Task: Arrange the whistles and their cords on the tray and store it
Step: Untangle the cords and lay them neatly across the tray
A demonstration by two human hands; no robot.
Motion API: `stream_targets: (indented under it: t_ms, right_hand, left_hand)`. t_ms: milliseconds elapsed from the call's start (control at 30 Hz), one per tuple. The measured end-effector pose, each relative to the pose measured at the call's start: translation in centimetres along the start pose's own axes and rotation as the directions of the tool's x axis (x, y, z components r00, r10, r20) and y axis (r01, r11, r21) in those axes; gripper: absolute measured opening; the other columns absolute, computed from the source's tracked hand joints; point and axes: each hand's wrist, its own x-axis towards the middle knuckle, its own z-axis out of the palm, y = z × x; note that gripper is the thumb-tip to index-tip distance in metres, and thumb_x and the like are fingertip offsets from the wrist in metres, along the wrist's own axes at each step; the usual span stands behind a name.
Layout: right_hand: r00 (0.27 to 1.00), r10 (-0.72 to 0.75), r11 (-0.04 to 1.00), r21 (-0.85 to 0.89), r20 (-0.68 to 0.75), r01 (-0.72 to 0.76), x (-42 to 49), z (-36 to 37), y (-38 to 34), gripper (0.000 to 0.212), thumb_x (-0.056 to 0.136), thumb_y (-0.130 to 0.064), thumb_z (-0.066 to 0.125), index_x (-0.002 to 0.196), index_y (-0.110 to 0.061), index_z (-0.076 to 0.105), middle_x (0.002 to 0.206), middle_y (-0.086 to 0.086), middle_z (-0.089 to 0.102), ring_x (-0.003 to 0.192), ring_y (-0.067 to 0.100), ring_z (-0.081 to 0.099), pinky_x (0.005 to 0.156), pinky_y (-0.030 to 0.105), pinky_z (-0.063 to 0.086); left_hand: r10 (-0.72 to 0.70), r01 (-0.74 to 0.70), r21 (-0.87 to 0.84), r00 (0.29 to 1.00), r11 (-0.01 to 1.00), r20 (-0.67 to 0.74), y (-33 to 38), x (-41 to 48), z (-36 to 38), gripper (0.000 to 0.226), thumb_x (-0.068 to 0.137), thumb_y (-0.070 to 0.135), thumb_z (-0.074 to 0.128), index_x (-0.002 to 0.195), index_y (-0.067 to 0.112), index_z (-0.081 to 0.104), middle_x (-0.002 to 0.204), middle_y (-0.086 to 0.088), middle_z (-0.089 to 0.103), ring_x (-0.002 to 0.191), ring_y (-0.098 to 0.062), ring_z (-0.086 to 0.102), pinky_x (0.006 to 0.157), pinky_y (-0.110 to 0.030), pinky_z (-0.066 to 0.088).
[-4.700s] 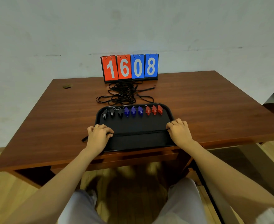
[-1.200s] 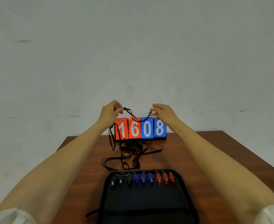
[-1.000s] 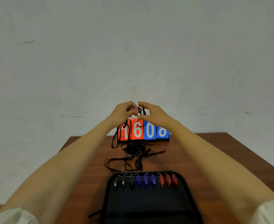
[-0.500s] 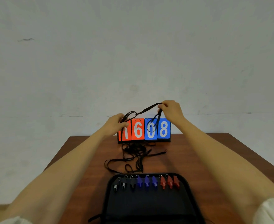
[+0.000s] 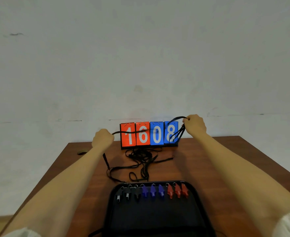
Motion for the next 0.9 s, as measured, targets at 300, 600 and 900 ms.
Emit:
stream_targets:
  t_ms: [300,600,900]
  right_hand:
    - [0.983,-0.071,0.992,-0.093,0.168,0.087,-1.5,2.4,1.1,0.027,0.094,-0.016,0.047,0.073,-0.002,0.058,0.073,0.011,0.060,0.060,0.023,0.049,0.051,0.026,0.035]
    - [0.859,-0.357,0.862,-0.224,0.368,0.454,-3.9,3.0,-1.3,0.028,0.098,-0.023,0.044,0.087,-0.006,0.062,0.080,0.008,0.059,0.075,0.020,0.048,0.063,0.032,0.039]
    - [0.784,-0.399,0.856,-0.112,0.476,0.504,-6.7,0.9,-0.9,0.026,0.090,-0.032,0.059,0.106,-0.015,0.069,0.101,0.000,0.070,0.095,0.018,0.061,0.088,0.038,0.051]
  left_hand:
    - [0.015,-0.009,-0.081,0.997,0.997,0.079,2.2,-0.8,2.8,0.047,0.089,0.020,0.058,0.130,0.004,0.043,0.124,-0.018,0.055,0.114,-0.033,0.052,0.085,-0.035,0.042]
    - [0.572,-0.554,-0.163,0.737,0.816,0.360,8.1,-6.3,5.0,0.050,0.095,0.024,0.052,0.141,0.017,0.036,0.148,-0.006,0.039,0.134,-0.020,0.038,0.111,-0.033,0.030]
    - [0.610,-0.605,-0.103,0.757,0.790,0.234,6.9,-8.7,4.2,0.026,0.097,0.010,0.043,0.110,0.005,0.065,0.094,-0.009,0.062,0.082,-0.021,0.056,0.074,-0.032,0.043]
